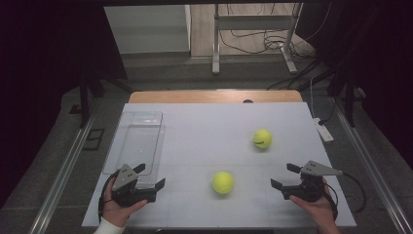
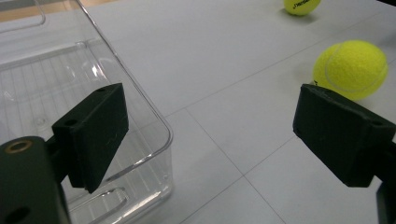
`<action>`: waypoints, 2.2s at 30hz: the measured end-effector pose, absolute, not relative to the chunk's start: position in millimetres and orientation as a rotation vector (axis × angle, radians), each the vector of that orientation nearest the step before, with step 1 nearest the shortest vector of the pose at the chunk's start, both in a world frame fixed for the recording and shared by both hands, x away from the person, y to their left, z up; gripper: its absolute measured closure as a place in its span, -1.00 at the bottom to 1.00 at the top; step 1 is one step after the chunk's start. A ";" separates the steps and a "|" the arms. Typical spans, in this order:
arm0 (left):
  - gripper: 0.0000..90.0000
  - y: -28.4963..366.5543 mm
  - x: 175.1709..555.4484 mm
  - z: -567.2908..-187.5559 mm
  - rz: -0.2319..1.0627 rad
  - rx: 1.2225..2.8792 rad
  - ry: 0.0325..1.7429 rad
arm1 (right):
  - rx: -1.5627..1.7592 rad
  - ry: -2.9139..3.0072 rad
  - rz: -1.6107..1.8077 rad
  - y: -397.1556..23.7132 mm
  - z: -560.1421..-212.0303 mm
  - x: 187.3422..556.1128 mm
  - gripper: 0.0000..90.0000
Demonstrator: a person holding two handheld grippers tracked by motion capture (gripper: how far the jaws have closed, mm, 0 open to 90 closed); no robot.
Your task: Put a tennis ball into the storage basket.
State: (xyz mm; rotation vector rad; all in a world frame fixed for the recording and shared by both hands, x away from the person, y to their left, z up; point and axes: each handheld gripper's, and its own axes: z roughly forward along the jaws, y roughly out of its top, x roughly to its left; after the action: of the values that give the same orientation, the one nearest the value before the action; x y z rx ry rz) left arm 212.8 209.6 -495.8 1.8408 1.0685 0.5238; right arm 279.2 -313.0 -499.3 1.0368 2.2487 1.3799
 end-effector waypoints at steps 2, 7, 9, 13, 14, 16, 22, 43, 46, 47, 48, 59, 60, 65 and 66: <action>-0.75 210.5 211.6 -496.0 0.524 1.839 1.075 | 1.049 2.245 1.387 -314.0 -499.9 281.3 -0.80; -0.74 213.0 209.2 -495.9 0.537 1.826 1.086 | 1.067 2.248 1.394 -313.8 -501.3 284.4 -0.80; -0.74 212.9 208.6 -495.8 0.539 1.827 1.083 | 1.060 2.255 1.383 -312.8 -501.6 284.0 -0.79; -0.74 210.7 207.0 -496.6 0.534 1.833 1.083 | 1.053 2.263 1.365 -310.1 -502.6 284.7 -0.79; -0.74 210.4 206.9 -496.3 0.534 1.835 1.081 | 1.054 2.263 1.365 -310.0 -502.7 284.9 -0.79; -0.74 209.1 207.1 -495.3 0.530 1.834 1.077 | 1.058 2.259 1.364 -309.9 -502.9 285.4 -0.79; -0.74 206.4 206.3 -495.1 0.527 1.839 1.077 | 1.055 2.255 1.363 -310.0 -502.8 285.9 -0.78; -0.74 194.8 216.0 -484.0 0.513 1.846 1.055 | 1.026 2.270 1.350 -312.3 -502.9 281.8 -0.77; -0.73 193.8 217.9 -482.5 0.508 1.851 1.053 | 1.031 2.274 1.352 -312.0 -504.0 282.9 -0.77; -0.73 193.7 218.5 -482.0 0.505 1.850 1.052 | 1.032 2.274 1.351 -311.7 -504.2 283.2 -0.77; -0.73 193.7 218.7 -481.6 0.503 1.852 1.051 | 1.032 2.276 1.350 -311.3 -504.3 283.5 -0.77; -0.73 189.4 220.8 -473.1 0.477 1.864 1.031 | 1.034 2.278 1.337 -311.2 -505.5 281.8 -0.77; -0.73 188.8 221.4 -472.4 0.474 1.865 1.028 | 1.034 2.279 1.337 -311.0 -505.6 281.9 -0.77; -0.73 185.4 224.9 -471.0 0.454 1.875 1.021 | 1.037 2.279 1.338 -311.3 -506.2 282.9 -0.77; -0.73 183.5 227.2 -470.9 0.443 1.885 1.019 | 1.038 2.278 1.339 -311.5 -506.3 283.2 -0.77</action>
State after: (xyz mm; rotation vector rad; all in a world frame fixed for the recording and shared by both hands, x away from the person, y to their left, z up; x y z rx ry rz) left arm 227.2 183.5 -470.9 1.8847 1.0191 0.4427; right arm 283.2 -311.5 -506.3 1.0380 2.2784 1.3388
